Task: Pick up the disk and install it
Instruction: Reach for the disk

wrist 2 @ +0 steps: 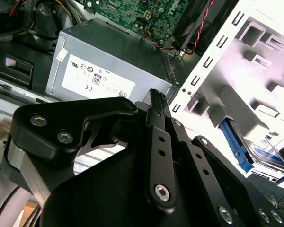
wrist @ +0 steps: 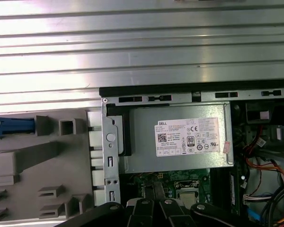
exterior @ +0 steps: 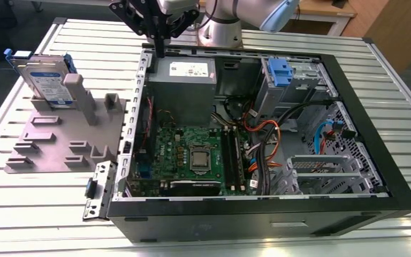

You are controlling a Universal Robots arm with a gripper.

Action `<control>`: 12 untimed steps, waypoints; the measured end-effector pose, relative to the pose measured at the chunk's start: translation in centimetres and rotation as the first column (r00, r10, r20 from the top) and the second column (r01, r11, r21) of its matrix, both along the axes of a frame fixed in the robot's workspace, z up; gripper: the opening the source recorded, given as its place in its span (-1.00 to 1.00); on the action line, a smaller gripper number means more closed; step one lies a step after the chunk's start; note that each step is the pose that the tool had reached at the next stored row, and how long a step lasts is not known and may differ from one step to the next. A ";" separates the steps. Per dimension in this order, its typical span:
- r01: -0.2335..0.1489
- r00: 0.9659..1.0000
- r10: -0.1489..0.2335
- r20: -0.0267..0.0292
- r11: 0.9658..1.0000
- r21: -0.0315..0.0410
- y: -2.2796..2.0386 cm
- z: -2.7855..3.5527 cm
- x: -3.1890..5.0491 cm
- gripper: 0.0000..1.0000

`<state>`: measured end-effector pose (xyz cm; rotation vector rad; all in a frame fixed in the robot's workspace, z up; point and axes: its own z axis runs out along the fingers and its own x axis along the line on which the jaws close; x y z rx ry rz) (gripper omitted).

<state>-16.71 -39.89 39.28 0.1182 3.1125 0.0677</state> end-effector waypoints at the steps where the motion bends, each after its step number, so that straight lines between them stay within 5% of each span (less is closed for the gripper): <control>1: 0.000 1.000 0.000 0.000 1.000 0.000 0.00 0.00 -0.04 -0.79; 12: 0.000 1.000 0.000 0.000 1.000 0.000 0.00 0.00 -0.56 -0.79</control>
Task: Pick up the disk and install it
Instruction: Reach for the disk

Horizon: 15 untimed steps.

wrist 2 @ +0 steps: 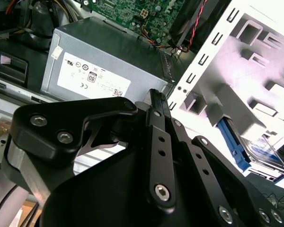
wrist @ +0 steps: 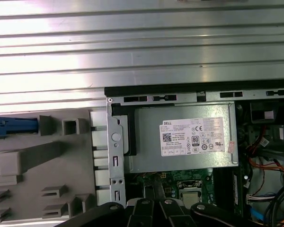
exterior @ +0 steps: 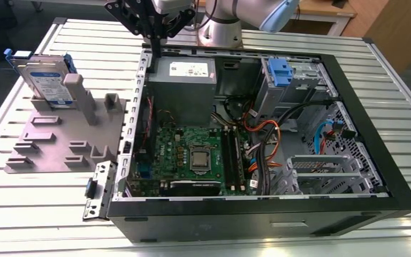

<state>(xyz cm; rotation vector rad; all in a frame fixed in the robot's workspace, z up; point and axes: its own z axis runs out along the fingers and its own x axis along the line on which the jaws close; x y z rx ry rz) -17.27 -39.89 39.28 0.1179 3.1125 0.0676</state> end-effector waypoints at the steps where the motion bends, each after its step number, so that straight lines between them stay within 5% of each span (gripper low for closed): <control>1: 0.000 1.000 0.000 0.000 1.000 0.000 0.00 0.00 0.00 -0.79; 15: 0.000 1.000 0.000 0.000 1.000 0.000 0.00 0.00 -0.28 -0.79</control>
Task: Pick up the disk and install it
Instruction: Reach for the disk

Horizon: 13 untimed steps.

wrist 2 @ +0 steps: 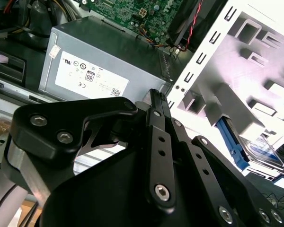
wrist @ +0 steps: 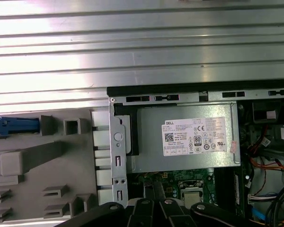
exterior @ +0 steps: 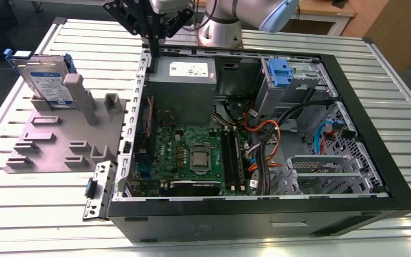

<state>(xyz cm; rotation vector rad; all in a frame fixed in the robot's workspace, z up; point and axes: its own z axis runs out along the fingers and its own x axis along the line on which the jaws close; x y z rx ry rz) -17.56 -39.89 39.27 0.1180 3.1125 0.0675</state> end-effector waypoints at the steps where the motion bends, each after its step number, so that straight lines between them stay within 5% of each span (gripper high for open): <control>1: 0.000 1.000 0.000 0.000 1.000 0.000 0.00 -0.01 -0.06 -0.79; 13: 0.000 1.000 0.000 0.000 1.000 0.000 0.00 -0.03 -0.38 -0.79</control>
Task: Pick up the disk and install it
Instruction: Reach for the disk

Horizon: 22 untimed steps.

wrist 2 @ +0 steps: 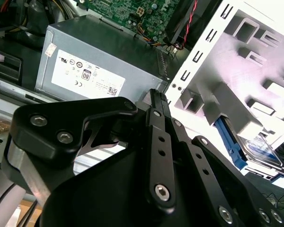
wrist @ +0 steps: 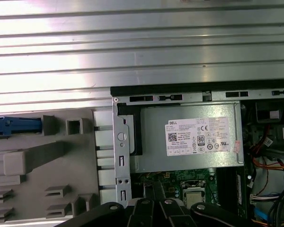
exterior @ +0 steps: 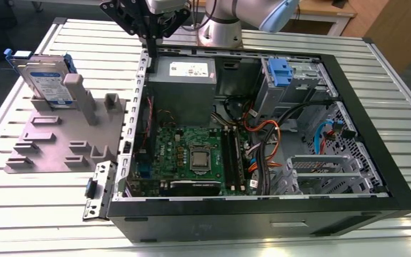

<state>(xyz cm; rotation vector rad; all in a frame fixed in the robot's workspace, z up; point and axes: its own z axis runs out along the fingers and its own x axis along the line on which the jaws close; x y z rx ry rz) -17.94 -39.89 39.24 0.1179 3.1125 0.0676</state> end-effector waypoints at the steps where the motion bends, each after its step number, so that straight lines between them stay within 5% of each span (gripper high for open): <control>1: 0.000 1.000 0.000 0.000 1.000 0.000 0.00 0.00 0.00 -0.79; 22: 0.000 1.000 0.000 0.000 1.000 0.000 0.00 -0.05 -1.14 -0.79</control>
